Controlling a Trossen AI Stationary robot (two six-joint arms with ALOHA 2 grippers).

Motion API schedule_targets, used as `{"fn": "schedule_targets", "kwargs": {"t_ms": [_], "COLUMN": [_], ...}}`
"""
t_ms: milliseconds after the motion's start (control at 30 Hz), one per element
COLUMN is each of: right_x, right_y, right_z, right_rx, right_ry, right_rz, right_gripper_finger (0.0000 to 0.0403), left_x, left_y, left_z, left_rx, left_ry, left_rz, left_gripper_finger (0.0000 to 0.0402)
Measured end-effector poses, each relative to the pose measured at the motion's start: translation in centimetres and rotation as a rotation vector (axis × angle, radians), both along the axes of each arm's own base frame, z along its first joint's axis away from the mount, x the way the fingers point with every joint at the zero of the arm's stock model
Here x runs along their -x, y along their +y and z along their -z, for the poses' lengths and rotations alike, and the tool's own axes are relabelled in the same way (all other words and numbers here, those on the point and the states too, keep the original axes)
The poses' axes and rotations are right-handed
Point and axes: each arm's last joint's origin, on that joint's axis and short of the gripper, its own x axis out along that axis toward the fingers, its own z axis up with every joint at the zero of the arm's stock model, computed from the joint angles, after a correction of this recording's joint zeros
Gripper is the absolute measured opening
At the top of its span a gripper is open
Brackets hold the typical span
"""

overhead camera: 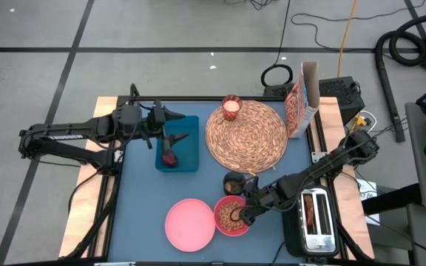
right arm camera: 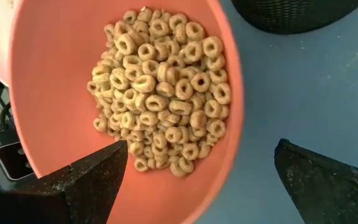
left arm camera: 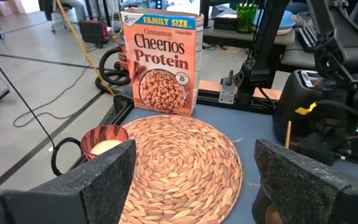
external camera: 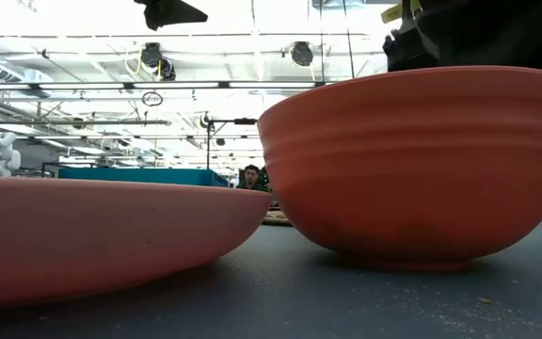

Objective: Arrange a breakfast setting
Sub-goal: Put the pink bowl with cereals to the bottom right side of the brown placemat

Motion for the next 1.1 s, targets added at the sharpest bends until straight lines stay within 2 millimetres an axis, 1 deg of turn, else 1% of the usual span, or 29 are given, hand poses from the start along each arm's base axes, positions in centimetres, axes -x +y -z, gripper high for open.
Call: {"fn": "schedule_targets", "kwargs": {"t_ms": [433, 533, 633, 933, 1100], "right_x": [-0.03, -0.03, -0.03, -0.02, -0.02], "right_y": [0.00, 0.00, 0.00, 0.00, 0.00], "right_z": [-0.02, -0.02, -0.02, -0.02, -0.01], "right_rx": [-0.002, -0.003, -0.004, -0.004, -0.014], "right_ry": [-0.002, -0.002, -0.002, -0.001, 0.005], "right_rz": [0.002, 0.002, 0.003, 0.004, 0.024], "right_gripper_finger": [0.0391, 0.0378, 0.0345, 0.0209, 0.0148], "left_x": [0.00, 0.00, 0.00, 0.00, 0.00], "left_y": [0.00, 0.00, 0.00, 0.00, 0.00], "left_z": [0.00, 0.00, 0.00, 0.00, 0.00], "left_rx": [0.000, 0.000, 0.000, 0.000, 0.000], "left_ry": [0.000, 0.000, 0.000, 0.000, 0.000], "left_rz": [0.000, 0.000, 0.000, 0.000, 0.000], "left_gripper_finger": [0.0333, 0.0333, 0.0333, 0.0333, 0.0333]}}
